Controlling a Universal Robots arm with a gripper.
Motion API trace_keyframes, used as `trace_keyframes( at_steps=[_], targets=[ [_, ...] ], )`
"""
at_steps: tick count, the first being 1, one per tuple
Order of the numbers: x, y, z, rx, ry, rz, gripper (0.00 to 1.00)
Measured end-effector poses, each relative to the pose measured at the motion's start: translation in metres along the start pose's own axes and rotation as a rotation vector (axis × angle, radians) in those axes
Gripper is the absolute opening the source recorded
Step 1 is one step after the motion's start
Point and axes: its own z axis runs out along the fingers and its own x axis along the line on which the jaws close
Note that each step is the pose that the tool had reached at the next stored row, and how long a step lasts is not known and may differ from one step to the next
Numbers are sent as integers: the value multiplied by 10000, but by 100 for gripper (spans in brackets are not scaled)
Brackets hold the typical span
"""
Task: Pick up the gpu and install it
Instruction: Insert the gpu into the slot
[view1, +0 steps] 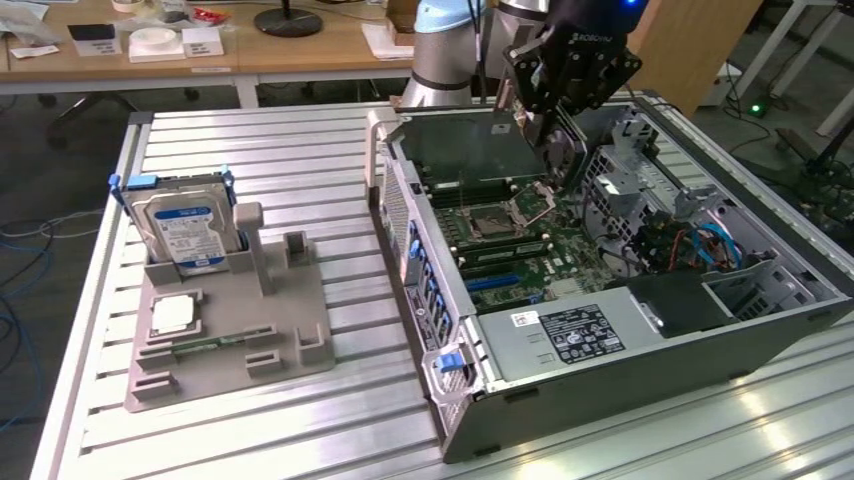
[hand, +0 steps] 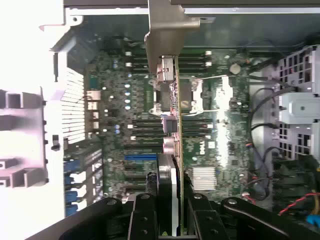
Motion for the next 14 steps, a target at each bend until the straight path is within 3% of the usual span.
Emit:
trace_keyframes(
  at_steps=[14],
  targets=[
    [16, 0, 0, 1, 0, -13, 28]
  ],
)
